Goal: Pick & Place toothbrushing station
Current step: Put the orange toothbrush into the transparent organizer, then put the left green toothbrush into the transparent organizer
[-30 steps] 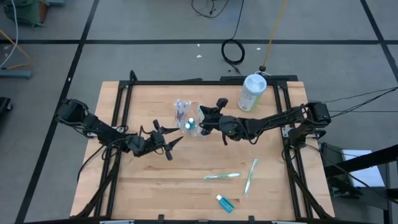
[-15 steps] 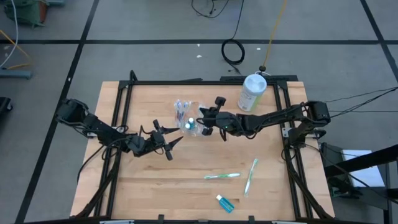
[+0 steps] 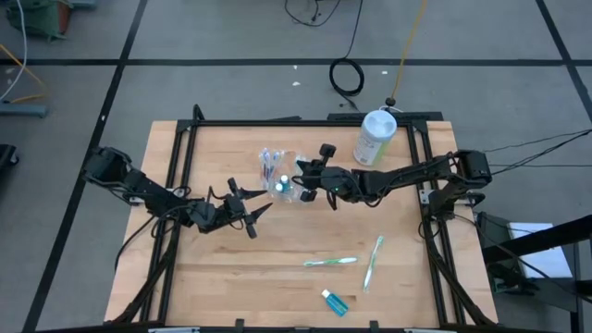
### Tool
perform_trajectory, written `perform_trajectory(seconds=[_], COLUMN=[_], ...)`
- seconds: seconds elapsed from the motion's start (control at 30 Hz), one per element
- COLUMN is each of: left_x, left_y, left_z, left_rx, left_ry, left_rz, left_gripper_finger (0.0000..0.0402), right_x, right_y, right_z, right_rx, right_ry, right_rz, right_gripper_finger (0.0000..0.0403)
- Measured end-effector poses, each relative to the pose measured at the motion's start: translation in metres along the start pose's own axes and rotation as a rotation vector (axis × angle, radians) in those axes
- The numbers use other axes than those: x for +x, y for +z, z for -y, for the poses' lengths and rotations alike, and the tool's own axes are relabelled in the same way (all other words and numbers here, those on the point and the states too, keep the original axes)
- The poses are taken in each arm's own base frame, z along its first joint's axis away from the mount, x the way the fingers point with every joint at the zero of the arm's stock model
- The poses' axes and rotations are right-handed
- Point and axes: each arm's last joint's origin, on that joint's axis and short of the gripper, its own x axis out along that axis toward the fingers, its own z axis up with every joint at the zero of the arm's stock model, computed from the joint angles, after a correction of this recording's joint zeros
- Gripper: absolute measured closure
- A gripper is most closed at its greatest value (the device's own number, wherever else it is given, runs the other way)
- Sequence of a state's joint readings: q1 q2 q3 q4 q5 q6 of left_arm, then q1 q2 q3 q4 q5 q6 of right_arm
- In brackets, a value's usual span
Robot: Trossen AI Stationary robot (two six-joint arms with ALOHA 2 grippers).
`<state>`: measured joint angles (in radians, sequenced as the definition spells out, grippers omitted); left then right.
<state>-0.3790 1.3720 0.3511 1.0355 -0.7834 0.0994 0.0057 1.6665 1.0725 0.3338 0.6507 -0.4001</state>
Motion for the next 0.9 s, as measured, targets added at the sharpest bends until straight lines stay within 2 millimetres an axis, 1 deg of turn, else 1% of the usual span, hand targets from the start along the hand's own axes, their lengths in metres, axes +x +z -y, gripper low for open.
perform_trajectory(seconds=[0.13,0.2,0.4,0.53,0.7,0.9], left_x=[0.0,0.0,0.0,0.0,0.0,0.0], left_y=[0.0,0.0,0.0,0.0,0.0,0.0], left_z=[0.0,0.0,0.0,0.0,0.0,0.0], left_rx=[0.0,0.0,0.0,0.0,0.0,-0.004], left_ry=[0.0,0.0,0.0,0.0,0.0,-0.001], left_rz=[0.0,0.0,0.0,0.0,0.0,0.0], left_gripper_finger=[0.021,0.0211,0.0211,0.0211,0.0211,0.0211], right_x=[-0.008,-0.013,-0.038,-0.058,-0.087,-0.116], right_y=[0.007,0.011,0.025,0.035,0.047,0.053], right_z=[0.0,0.0,-0.004,-0.01,-0.019,-0.032], right_rx=[-0.009,-0.018,-0.022,0.006,0.068,0.042], right_ry=[-0.005,-0.033,-0.138,-0.115,-0.045,0.036], right_rz=[0.028,0.033,0.032,0.078,0.144,0.186], right_gripper_finger=[0.0403,0.0403,0.0403,0.0403,0.0403,0.0403])
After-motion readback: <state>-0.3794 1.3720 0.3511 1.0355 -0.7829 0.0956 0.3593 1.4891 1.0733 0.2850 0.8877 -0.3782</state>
